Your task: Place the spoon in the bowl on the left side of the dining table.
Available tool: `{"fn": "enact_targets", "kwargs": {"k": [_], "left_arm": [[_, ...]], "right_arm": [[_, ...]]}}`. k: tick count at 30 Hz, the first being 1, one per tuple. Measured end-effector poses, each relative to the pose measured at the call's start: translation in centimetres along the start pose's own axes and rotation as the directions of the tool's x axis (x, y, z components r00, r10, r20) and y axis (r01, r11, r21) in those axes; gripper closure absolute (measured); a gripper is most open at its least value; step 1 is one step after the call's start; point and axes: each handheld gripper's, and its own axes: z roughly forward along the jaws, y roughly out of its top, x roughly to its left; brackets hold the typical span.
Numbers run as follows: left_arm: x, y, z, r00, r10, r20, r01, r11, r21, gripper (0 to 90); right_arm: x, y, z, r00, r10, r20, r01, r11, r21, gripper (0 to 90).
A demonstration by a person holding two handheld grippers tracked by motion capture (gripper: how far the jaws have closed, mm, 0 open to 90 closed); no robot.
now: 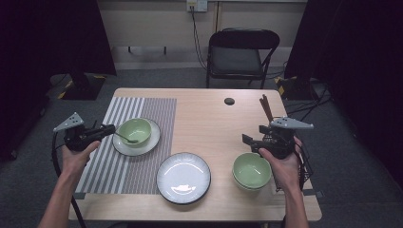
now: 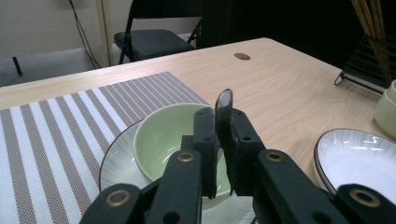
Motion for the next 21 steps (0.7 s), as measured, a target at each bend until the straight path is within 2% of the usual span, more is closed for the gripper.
{"fn": "enact_targets", "kwargs": {"k": [5,6,8,11,12,13,18,21], "left_arm": [[0.2,0.01,-0.08,1.0,-0.008,-0.001,0.008,0.9999,-0.006,80.8],[0.2,-0.01,-0.03,0.9998,-0.021,0.003,0.021,0.9998,-0.007,80.2],[0.39,0.0,-0.08,0.9998,-0.017,-0.012,0.017,0.9998,-0.005,80.1],[0.64,0.03,-0.11,0.9992,-0.038,-0.012,0.038,0.9992,-0.014,77.7],[0.81,0.04,-0.12,0.9995,-0.03,-0.013,0.029,0.9995,-0.007,77.9],[0.89,0.06,-0.09,0.9992,-0.038,-0.013,0.038,0.9992,-0.006,77.6],[0.77,0.61,-0.58,0.9991,-0.03,-0.03,0.029,0.9993,-0.024,76.0],[0.11,0.86,-0.7,0.9991,-0.042,0.0,0.042,0.9987,-0.029,78.0]], "right_arm": [[0.02,0.01,0.03,1.0,-0.005,-0.003,0.005,1.0,0.001,23.1],[0.03,0.0,0.03,1.0,-0.004,-0.004,0.004,1.0,0.001,23.1],[0.03,-0.01,0.01,1.0,-0.001,-0.003,0.001,1.0,0.003,23.0],[0.02,0.0,-0.05,1.0,-0.004,-0.006,0.004,1.0,0.003,23.1],[0.01,0.01,-0.04,1.0,-0.005,-0.005,0.005,1.0,0.003,23.1],[0.0,0.01,-0.03,1.0,-0.004,-0.005,0.004,1.0,0.003,23.1],[0.01,0.01,0.03,1.0,-0.005,-0.003,0.005,1.0,0.005,23.1],[-0.01,0.03,0.01,1.0,-0.005,-0.004,0.005,1.0,0.003,23.1]]}}
